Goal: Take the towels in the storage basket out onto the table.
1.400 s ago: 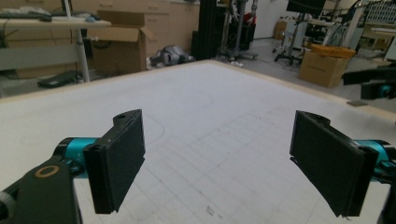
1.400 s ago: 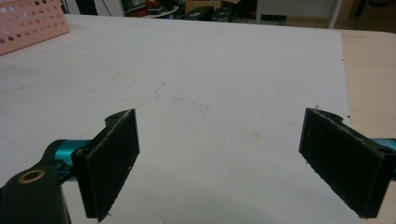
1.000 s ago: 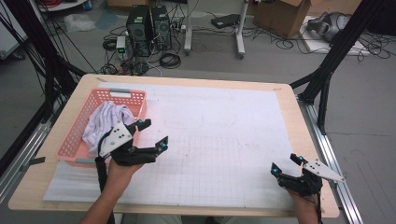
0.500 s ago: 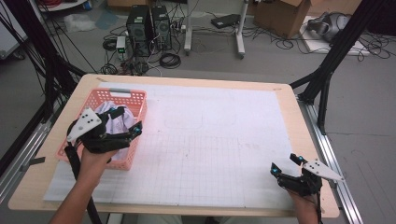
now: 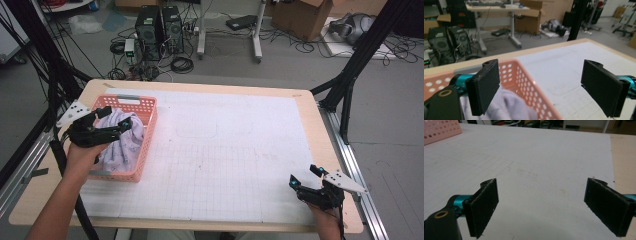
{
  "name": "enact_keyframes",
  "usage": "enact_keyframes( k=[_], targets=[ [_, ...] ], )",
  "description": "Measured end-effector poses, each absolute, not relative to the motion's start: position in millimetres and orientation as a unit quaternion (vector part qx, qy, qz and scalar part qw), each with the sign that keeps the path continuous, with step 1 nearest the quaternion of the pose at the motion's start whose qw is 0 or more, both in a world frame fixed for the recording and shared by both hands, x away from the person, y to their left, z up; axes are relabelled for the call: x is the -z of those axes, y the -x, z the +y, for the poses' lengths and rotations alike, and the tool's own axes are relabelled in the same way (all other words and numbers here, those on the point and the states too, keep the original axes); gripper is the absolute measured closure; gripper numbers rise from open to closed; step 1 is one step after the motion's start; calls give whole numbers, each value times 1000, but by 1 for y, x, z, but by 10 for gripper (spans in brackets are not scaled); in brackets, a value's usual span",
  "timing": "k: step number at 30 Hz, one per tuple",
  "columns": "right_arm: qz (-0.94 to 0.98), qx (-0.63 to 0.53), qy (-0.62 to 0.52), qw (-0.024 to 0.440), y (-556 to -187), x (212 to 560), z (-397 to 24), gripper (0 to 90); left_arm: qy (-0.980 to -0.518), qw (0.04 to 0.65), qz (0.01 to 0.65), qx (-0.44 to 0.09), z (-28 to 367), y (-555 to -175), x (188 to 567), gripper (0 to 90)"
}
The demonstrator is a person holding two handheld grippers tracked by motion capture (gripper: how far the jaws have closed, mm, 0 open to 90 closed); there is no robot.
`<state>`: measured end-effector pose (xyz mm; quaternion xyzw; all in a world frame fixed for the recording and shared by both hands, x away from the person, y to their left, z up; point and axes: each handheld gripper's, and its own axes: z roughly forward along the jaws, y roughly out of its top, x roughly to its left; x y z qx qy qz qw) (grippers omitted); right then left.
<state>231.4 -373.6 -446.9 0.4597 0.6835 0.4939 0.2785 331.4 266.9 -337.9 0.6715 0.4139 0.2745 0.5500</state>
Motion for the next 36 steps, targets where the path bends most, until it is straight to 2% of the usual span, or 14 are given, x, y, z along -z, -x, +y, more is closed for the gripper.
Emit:
enact_keyframes(
  k=[10,13,21,27,36],
  targets=[
    [684,-494,-457,281,-231,447,-373,108,-702,471,471,-253,277,-352,364,160],
    [687,-491,-456,281,-231,447,-373,108,-708,439,487,-263,280,-355,372,161],
    [689,-489,-454,284,-231,447,-372,108,-725,379,527,-228,283,-370,391,161],
    [689,-488,-455,282,-231,447,-371,108,-740,310,558,-213,280,-382,406,162],
    [693,-484,-454,282,-232,447,-371,108,-757,282,561,-180,275,-396,419,89]
  ],
)
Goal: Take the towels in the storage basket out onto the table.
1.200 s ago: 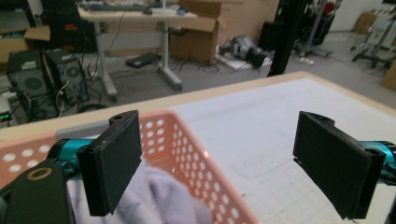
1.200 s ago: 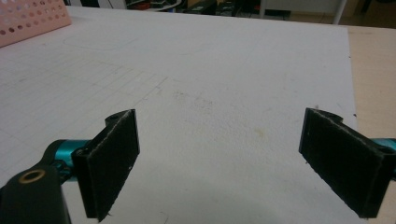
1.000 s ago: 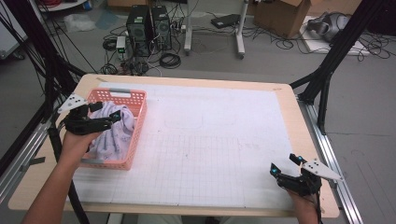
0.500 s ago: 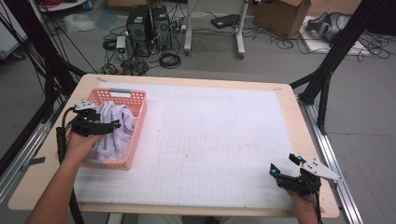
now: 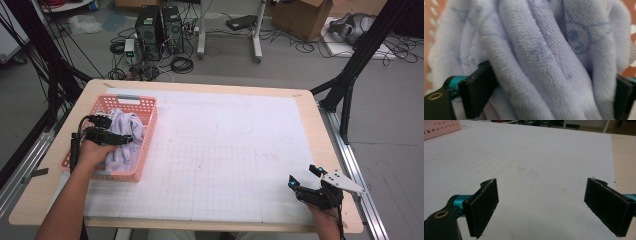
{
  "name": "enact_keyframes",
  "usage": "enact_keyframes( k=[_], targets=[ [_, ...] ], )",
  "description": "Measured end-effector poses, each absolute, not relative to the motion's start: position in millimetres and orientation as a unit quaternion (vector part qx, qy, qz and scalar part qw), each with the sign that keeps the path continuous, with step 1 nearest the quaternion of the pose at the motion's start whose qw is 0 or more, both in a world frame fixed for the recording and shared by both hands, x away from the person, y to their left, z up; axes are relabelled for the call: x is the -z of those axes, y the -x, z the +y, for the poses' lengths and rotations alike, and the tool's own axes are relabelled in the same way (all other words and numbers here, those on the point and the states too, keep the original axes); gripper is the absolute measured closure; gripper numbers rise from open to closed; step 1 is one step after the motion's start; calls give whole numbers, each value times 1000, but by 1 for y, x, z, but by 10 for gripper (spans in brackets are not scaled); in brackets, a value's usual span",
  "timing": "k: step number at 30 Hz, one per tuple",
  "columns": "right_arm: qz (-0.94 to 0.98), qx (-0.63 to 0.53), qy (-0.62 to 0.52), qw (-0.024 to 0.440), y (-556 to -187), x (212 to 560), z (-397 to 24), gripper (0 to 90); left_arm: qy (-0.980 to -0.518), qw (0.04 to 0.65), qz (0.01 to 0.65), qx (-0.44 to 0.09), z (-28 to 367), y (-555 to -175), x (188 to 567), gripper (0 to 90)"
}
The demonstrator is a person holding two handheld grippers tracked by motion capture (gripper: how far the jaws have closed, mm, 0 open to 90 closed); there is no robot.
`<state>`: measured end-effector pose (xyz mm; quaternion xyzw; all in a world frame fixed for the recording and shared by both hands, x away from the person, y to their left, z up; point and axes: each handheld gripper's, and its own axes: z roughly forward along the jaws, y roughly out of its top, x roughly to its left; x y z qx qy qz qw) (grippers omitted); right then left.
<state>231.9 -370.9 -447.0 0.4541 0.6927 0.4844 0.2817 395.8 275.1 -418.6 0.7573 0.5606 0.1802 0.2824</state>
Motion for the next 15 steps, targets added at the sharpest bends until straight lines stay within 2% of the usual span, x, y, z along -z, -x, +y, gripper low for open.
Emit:
enact_keyframes(
  k=[3,7,11,12,15],
  targets=[
    [695,-482,-452,283,-232,447,-370,108,-764,270,557,-178,271,-399,420,53],
    [695,-482,-452,284,-232,447,-370,108,-769,267,551,-184,271,-401,423,54],
    [694,-481,-453,285,-232,447,-370,108,-758,266,560,-203,271,-403,425,101],
    [694,-481,-454,285,-232,447,-370,108,-762,266,554,-205,271,-403,425,127],
    [695,-482,-451,285,-232,447,-370,108,-771,276,540,-195,270,-402,424,329]
  ],
)
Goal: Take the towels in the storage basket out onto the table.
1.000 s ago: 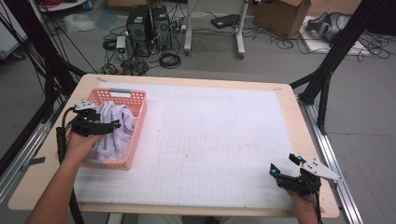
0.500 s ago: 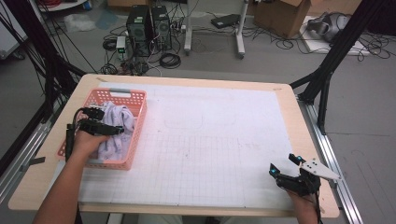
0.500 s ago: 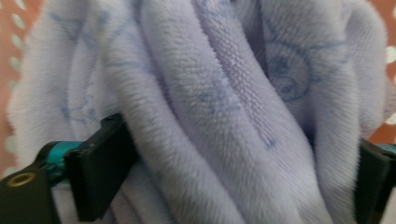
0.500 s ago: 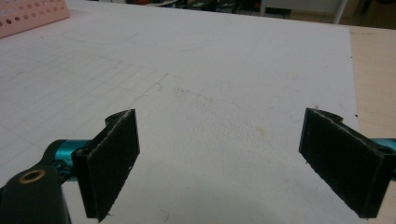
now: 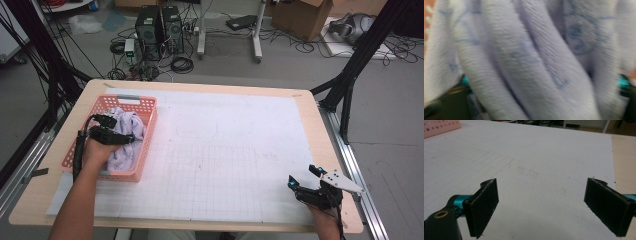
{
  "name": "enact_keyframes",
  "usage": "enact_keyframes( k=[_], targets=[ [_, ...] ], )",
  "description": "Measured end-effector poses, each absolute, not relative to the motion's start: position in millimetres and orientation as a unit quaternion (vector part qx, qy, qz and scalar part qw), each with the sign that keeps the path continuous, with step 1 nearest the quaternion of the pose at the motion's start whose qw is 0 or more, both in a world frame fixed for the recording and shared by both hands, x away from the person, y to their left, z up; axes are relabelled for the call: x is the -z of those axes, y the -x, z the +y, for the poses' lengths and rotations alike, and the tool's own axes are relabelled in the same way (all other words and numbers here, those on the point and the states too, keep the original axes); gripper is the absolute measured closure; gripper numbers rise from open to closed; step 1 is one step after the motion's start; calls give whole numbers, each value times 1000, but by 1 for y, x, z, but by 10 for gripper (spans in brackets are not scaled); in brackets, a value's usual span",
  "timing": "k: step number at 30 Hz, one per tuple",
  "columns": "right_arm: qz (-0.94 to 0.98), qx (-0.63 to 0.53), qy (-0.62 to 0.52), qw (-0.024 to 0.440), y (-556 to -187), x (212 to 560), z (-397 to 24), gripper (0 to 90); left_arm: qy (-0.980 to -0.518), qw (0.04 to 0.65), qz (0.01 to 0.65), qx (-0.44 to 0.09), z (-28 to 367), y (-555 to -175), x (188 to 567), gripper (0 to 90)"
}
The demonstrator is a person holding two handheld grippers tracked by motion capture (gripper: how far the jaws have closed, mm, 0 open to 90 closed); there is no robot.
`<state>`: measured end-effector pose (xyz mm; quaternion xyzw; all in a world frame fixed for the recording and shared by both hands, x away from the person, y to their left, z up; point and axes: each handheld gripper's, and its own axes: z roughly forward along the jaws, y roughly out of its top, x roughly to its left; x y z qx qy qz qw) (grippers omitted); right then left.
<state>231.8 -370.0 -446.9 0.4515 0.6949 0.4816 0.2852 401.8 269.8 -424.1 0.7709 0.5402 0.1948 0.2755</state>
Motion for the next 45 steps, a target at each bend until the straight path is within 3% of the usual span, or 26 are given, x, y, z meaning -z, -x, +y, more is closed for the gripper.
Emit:
enact_keyframes(
  k=[4,10,23,45],
  targets=[
    [694,-485,-451,282,-232,447,-371,108,-768,280,547,-181,270,-401,421,500],
    [691,-487,-454,280,-232,447,-372,108,-751,314,551,-184,276,-397,412,595],
    [688,-487,-457,284,-231,447,-371,108,-696,404,556,-209,284,-384,393,622],
    [690,-487,-456,281,-232,447,-372,108,-619,542,482,-301,300,-349,356,620]
  ],
)
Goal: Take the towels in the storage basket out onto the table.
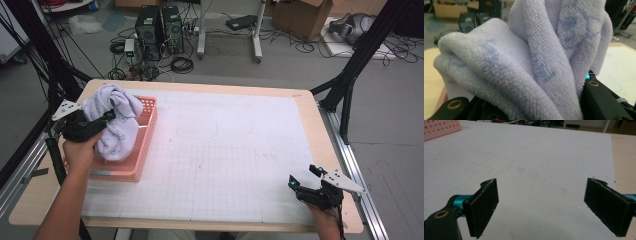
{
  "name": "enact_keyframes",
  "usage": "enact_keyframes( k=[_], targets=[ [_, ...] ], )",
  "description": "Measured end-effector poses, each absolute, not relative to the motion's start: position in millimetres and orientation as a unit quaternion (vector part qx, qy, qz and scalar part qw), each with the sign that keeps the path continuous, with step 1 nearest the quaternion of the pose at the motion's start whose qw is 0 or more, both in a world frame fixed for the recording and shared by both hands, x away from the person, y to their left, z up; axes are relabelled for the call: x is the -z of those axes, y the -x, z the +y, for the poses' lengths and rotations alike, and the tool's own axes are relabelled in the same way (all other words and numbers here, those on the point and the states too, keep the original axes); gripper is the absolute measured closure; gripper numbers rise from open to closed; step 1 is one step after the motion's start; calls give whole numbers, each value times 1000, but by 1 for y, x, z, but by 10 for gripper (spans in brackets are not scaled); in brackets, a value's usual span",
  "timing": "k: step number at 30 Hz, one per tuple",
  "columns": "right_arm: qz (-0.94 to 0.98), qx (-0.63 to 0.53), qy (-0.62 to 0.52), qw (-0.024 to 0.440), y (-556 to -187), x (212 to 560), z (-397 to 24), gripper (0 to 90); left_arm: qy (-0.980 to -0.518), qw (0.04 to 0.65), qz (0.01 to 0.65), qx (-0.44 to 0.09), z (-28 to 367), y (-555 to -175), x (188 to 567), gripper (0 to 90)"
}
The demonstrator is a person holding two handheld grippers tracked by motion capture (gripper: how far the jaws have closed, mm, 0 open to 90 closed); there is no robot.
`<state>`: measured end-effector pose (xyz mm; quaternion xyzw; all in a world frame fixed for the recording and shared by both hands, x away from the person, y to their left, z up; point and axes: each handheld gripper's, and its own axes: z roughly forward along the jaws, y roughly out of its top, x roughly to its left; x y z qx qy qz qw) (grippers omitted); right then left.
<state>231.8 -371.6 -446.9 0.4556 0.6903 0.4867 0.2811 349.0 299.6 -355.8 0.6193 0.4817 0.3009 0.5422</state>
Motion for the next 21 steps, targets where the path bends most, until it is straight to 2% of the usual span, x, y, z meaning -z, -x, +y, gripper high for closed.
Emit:
enact_keyframes(
  k=[21],
  targets=[
    [689,-487,-457,282,-232,447,-372,108,-602,602,385,-357,300,-329,307,619]
  ],
)
